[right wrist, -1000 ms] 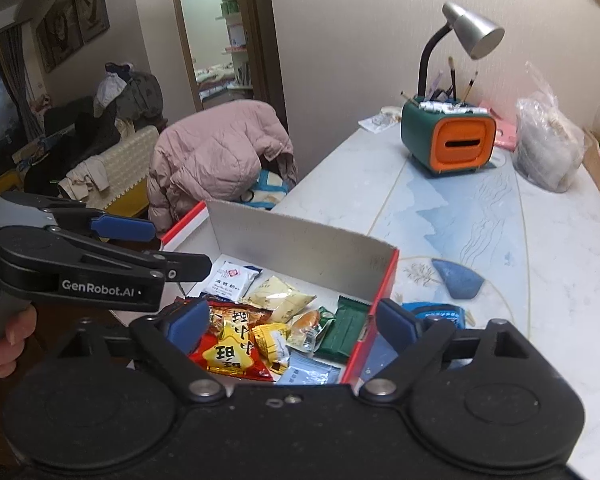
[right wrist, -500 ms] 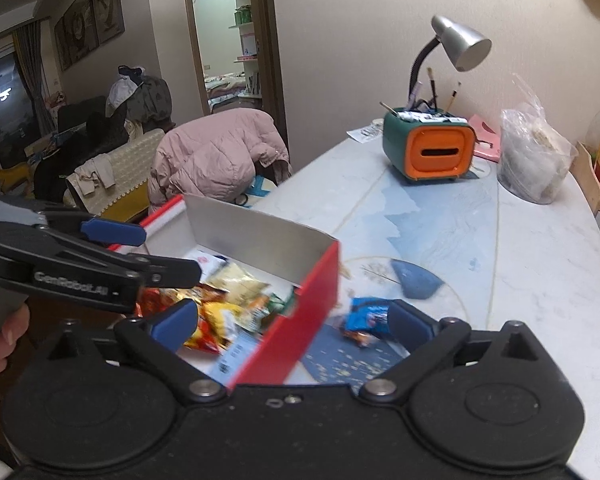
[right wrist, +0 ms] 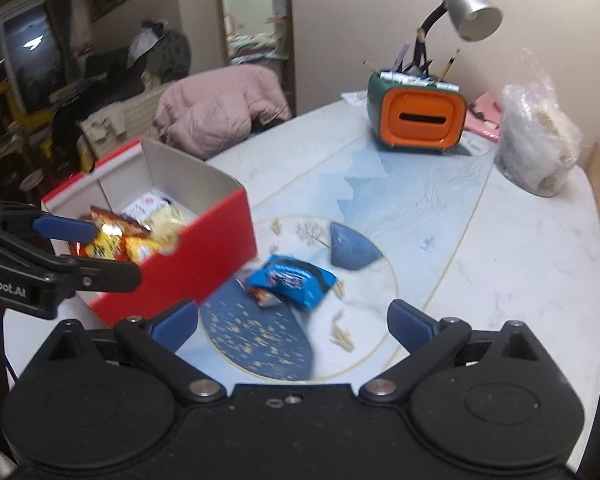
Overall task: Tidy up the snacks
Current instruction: 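Move both tools back over the remaining snacks on the table, then grasp the blue wafer bag with the right tool while the left tool grasps the small clear candy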
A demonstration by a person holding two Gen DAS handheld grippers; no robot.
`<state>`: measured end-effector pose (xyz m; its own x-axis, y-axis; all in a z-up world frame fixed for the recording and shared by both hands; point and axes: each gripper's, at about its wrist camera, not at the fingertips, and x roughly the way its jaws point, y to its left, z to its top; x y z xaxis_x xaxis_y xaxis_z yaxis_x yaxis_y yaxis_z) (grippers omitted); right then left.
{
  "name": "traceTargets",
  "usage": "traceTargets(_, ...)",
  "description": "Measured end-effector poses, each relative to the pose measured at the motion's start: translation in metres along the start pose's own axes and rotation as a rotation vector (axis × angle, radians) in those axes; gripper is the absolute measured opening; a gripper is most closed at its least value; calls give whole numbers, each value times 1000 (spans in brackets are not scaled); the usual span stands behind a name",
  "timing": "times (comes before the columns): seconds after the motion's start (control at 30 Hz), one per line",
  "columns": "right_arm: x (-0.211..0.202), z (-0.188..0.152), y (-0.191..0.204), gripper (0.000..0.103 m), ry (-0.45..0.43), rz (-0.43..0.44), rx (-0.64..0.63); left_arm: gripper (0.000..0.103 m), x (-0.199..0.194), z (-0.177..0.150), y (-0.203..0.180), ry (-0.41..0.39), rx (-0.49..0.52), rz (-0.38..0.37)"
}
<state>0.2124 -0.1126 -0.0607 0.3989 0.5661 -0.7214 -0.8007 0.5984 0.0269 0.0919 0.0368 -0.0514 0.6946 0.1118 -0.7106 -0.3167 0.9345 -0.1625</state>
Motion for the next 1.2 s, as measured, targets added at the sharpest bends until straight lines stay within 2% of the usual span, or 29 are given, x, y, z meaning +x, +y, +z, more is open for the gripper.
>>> traceTargets(0.27,35,14,-42,101,73,103,-145,96,17,-17,-29,-27,-81,137)
traceTargets(0.53,99,35,-48,98,139,227,-258,96,24,-27,-46,-71,-94,201)
traceTargets(0.77,161,44,-43,90,209,289,-289,96,41,-30,-58,-55,-96,196)
traceTargets(0.87,180,44,-41,87,244,303,-307,96,46,-31,-67,-46,-77,171)
traceTargets(1.03,200,45,-42,84,284,343,-317,96,57,-32,-73,-22,-64,142)
traceTargets(1.2,208,43,-39,77,293,382,-325,95,72,-27,-73,1,-83,153)
